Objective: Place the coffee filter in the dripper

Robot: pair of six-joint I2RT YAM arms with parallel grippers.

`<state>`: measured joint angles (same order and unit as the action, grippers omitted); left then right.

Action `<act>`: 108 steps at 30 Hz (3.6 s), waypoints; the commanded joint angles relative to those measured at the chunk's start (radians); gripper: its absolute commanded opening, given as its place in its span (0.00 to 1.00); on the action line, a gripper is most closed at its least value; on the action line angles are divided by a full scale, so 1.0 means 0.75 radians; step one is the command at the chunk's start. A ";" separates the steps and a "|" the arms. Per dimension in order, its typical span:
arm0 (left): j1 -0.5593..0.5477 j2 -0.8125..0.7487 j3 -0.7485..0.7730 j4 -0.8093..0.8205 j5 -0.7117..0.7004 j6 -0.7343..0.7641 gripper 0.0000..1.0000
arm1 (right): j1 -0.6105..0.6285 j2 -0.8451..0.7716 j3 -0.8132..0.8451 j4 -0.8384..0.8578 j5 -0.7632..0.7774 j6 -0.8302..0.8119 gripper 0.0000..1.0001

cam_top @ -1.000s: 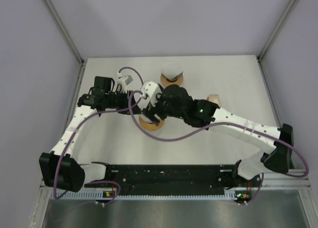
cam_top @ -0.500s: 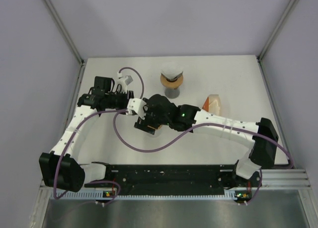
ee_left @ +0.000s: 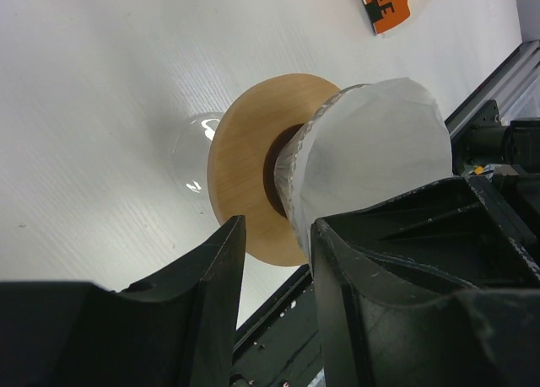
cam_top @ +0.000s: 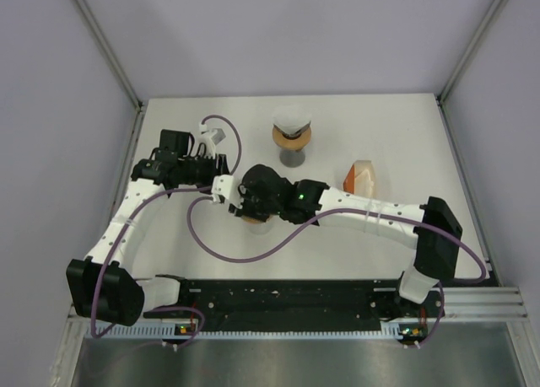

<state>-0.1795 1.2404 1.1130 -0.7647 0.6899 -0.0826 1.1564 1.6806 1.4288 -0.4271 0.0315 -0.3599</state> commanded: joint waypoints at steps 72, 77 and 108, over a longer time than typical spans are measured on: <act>0.229 -0.063 0.004 0.485 -0.980 0.138 0.94 | -1.234 -0.899 -0.561 0.091 0.050 0.922 0.72; 0.292 -0.050 -0.279 0.888 -1.171 0.222 0.99 | -1.484 -0.909 -0.680 0.125 0.075 0.914 0.77; 0.344 0.085 -0.784 1.580 -0.859 -0.017 0.99 | -1.708 -0.915 -1.359 0.788 0.173 0.883 0.81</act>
<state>0.0727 1.2991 0.5327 0.3607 0.0086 -0.0582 -0.1207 1.0077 0.4168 0.0692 0.1665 0.3149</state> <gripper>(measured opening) 0.987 0.805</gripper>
